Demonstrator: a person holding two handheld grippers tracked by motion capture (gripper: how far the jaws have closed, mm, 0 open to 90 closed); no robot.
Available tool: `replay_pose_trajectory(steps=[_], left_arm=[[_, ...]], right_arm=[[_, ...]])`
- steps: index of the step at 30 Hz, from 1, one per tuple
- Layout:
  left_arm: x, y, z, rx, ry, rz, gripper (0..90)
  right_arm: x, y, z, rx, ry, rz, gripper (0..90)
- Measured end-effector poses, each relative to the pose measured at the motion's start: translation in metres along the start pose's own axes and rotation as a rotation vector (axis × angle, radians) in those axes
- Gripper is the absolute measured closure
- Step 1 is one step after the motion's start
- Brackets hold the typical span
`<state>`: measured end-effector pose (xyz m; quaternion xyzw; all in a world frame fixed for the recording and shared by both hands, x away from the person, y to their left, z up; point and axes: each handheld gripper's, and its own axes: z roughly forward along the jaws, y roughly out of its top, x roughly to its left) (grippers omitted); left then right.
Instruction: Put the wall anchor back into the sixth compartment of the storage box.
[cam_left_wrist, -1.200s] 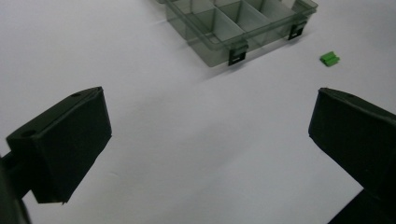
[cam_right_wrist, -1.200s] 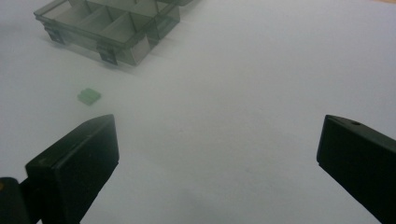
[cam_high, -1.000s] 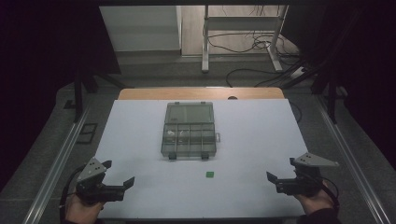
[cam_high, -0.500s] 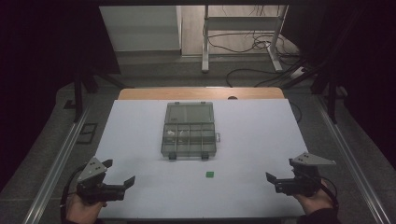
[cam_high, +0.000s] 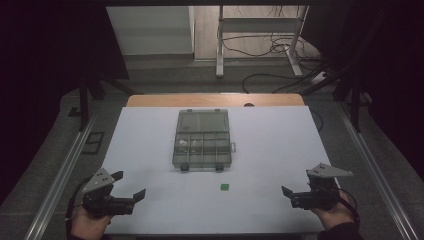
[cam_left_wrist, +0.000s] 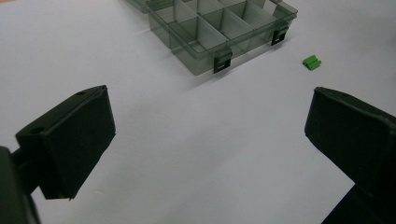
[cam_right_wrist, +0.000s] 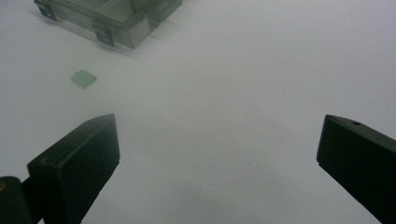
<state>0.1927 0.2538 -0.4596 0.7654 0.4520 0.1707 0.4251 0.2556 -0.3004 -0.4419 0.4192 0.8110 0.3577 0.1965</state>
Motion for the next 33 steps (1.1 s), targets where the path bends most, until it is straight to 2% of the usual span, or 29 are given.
replay_pose_trajectory(steps=[5,9,19,23,25,33], left_arm=[[0.002,0.0,0.0,-0.006,-0.008,-0.005,2.8],[0.004,0.001,0.001,-0.009,-0.002,-0.016,2.6],[0.002,0.001,0.003,0.007,-0.006,0.001,2.4],[0.002,0.001,0.003,0.009,-0.003,0.004,2.2],[0.001,0.001,0.003,0.01,-0.003,0.007,2.1],[0.001,0.001,0.004,0.004,-0.001,0.025,0.9]], right_arm=[[0.004,0.004,0.003,0.006,0.01,-0.027,0.0],[0.007,0.009,0.006,0.003,0.029,-0.026,0.0],[0.016,0.018,0.014,0.026,0.049,-0.053,0.0],[0.02,0.022,0.019,0.032,0.072,-0.066,0.0],[0.024,0.026,0.023,0.038,0.098,-0.07,0.0],[0.033,0.034,0.034,0.05,0.133,-0.08,0.0]])
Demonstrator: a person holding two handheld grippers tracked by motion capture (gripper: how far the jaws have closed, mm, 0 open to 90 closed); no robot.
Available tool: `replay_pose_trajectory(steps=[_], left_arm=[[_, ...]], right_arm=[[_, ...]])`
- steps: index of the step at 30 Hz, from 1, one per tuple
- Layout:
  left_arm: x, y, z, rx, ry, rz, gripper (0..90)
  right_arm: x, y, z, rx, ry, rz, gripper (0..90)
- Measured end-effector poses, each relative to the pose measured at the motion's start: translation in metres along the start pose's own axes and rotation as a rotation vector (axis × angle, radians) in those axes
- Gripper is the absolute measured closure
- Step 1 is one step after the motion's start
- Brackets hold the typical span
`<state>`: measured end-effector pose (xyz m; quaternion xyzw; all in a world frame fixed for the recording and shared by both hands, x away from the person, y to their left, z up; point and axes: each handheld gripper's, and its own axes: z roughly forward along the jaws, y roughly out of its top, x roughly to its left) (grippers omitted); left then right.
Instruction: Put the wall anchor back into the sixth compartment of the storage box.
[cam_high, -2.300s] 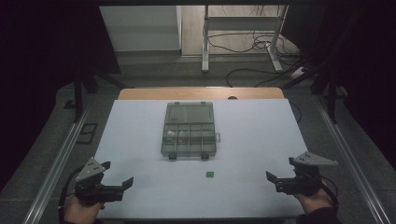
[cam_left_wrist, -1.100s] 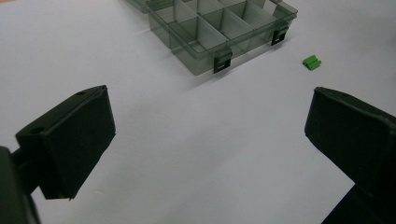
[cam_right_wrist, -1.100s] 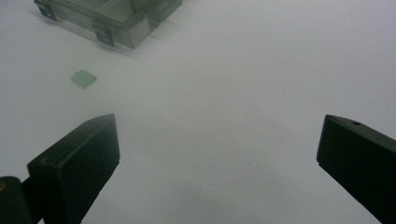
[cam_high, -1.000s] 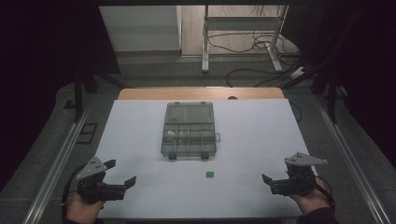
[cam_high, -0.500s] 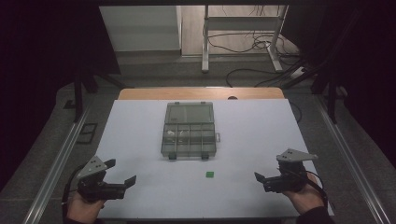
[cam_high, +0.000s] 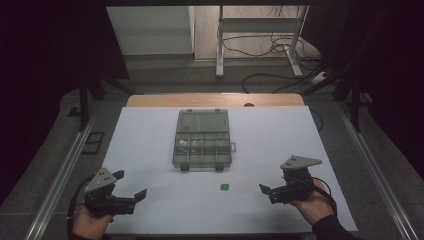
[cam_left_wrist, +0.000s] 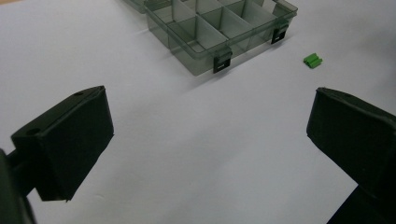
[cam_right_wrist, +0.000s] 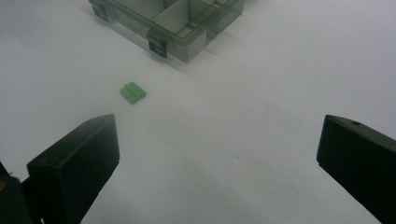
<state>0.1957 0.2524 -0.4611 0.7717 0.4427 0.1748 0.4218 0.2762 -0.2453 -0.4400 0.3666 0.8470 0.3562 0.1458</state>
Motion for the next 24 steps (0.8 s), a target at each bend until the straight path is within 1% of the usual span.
replay_pose_trajectory(steps=[3,5,8,11,16,20,22,24], left_arm=[[0.0,0.0,0.0,-0.002,0.0,0.0,0.3],[0.0,0.0,0.0,-0.013,-0.008,-0.003,0.2],[0.0,0.0,0.0,-0.012,-0.01,-0.007,0.2],[0.0,0.0,0.0,-0.011,-0.01,-0.004,0.1],[-0.001,0.0,0.0,-0.003,0.004,0.005,0.0],[-0.001,0.0,0.0,-0.002,0.0,-0.005,0.0],[-0.001,0.001,-0.001,-0.015,-0.007,-0.018,0.1],[-0.001,0.001,-0.002,-0.015,-0.007,-0.021,0.1]], right_arm=[[0.0,0.002,0.003,0.002,0.007,0.001,0.0],[0.002,0.004,0.009,0.008,0.01,-0.006,0.0],[0.003,0.006,0.012,0.017,0.01,-0.019,0.0],[0.004,0.008,0.017,0.022,0.017,-0.02,0.0],[0.006,0.012,0.023,0.032,0.026,-0.02,0.0],[0.007,0.016,0.028,0.029,0.03,-0.021,0.0],[0.009,0.019,0.032,0.039,0.032,-0.028,0.0],[0.009,0.02,0.034,0.049,0.035,-0.027,0.0]])
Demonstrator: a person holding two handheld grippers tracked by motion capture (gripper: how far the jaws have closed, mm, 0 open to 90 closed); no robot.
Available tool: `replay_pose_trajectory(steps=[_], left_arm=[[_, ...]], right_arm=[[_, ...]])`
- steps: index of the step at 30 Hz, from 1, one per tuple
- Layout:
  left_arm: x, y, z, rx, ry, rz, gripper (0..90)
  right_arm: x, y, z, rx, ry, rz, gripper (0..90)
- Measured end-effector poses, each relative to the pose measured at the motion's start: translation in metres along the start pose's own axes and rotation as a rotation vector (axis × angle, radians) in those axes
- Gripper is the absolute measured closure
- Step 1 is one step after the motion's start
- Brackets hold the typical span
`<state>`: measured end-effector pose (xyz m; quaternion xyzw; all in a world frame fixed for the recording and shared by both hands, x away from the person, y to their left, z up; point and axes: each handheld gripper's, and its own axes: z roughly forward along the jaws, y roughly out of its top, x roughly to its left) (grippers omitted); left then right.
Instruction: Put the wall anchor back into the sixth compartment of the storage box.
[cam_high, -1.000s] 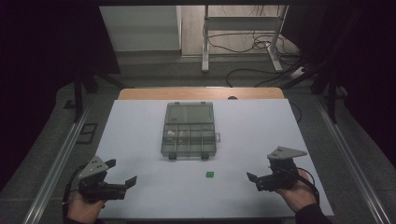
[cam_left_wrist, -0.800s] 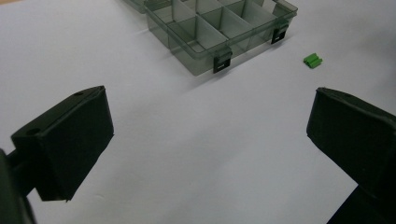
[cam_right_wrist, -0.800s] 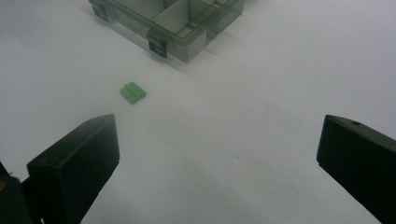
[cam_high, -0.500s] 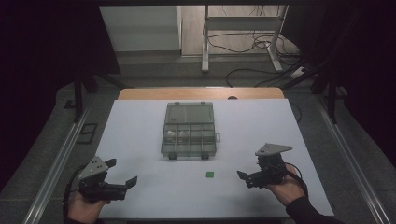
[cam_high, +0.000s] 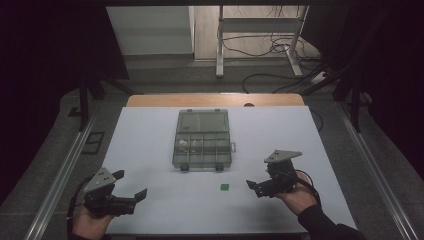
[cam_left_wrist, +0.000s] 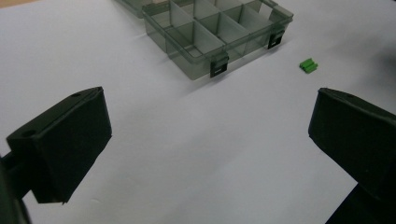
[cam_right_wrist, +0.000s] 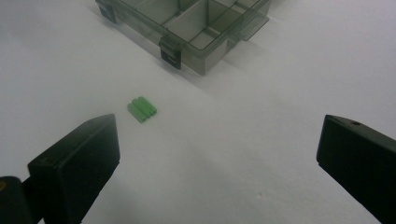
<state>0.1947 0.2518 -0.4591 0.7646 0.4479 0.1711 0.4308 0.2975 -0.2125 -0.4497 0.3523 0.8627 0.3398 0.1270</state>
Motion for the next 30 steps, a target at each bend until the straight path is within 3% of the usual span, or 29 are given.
replay_pose_trajectory(steps=[6,12,18,23,28,30], left_arm=[[0.0,0.0,0.0,0.005,0.01,0.012,0.1],[0.003,-0.001,-0.003,-0.012,0.008,-0.007,0.2],[0.002,-0.001,0.0,0.029,0.028,0.003,0.4],[0.0,-0.001,0.0,0.056,0.07,0.035,0.5],[0.0,-0.002,0.0,0.063,0.076,0.043,0.6],[0.0,-0.002,0.0,0.063,0.075,0.042,0.6]], right_arm=[[0.003,0.006,0.012,0.047,-0.009,-0.016,0.0],[0.005,0.013,0.016,0.07,0.011,-0.027,0.0],[0.005,0.018,0.025,0.09,-0.002,-0.031,0.0],[0.006,0.024,0.033,0.106,0.008,-0.059,0.0],[0.009,0.028,0.038,0.117,0.003,-0.073,0.4],[0.01,0.031,0.042,0.121,0.01,-0.077,4.3]])
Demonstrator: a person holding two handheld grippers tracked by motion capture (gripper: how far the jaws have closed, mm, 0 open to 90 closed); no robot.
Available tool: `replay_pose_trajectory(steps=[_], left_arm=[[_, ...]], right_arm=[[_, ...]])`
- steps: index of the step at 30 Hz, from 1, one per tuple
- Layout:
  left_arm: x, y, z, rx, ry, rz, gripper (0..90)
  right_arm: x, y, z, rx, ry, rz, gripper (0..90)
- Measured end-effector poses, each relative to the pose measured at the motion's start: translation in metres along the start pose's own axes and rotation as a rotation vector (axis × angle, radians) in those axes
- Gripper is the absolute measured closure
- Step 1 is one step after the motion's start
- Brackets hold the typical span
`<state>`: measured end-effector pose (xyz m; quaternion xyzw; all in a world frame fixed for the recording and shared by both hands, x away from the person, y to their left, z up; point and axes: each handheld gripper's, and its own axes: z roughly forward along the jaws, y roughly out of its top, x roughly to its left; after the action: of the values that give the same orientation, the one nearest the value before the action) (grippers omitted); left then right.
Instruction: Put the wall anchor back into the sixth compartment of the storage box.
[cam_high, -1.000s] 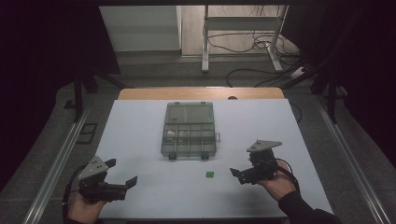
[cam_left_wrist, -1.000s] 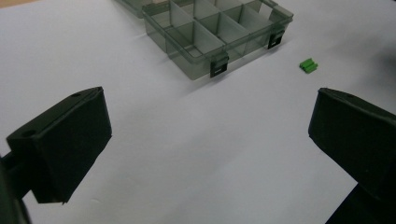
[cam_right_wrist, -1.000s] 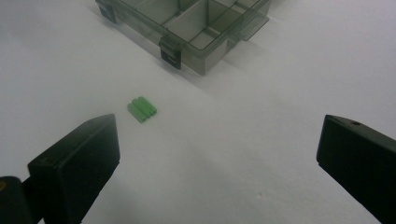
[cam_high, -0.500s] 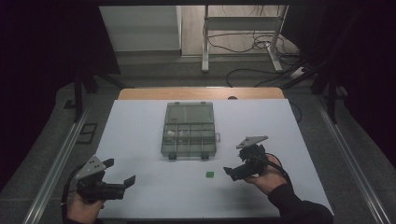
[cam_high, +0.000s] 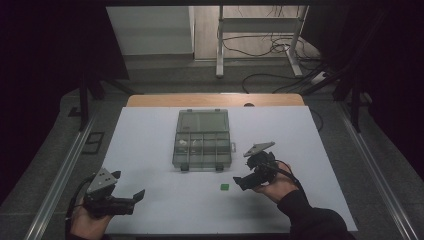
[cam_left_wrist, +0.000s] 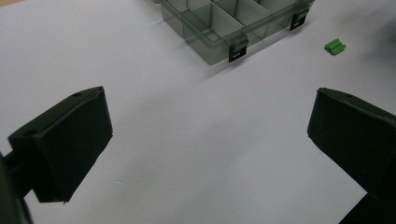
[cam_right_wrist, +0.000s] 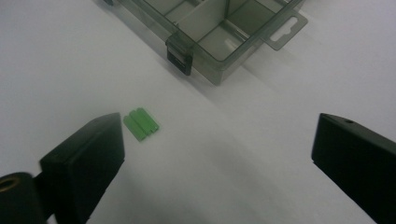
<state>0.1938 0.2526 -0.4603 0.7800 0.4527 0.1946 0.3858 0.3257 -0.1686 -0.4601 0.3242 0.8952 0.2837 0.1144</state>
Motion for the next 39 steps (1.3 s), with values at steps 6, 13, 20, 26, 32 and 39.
replay_pose_trajectory(steps=[6,13,20,26,32,39], left_arm=[[0.002,-0.001,-0.001,-0.008,-0.009,-0.013,0.5],[0.002,-0.001,0.0,-0.008,-0.014,-0.01,0.5],[0.002,-0.001,0.0,-0.003,-0.022,-0.009,0.5],[0.002,-0.001,0.001,-0.002,-0.027,-0.012,0.5],[0.003,-0.002,0.001,0.005,-0.033,-0.016,0.6],[0.003,-0.002,0.002,0.01,-0.033,-0.016,0.7]], right_arm=[[0.002,0.006,0.007,0.022,0.005,-0.03,15.3],[0.005,0.013,0.015,0.054,0.024,-0.075,32.6],[0.008,0.017,0.023,0.09,0.065,-0.109,46.3],[0.012,0.021,0.032,0.125,0.107,-0.139,58.2],[0.02,0.024,0.04,0.149,0.129,-0.191,68.5],[0.027,0.023,0.054,0.19,0.14,-0.238,74.2]])
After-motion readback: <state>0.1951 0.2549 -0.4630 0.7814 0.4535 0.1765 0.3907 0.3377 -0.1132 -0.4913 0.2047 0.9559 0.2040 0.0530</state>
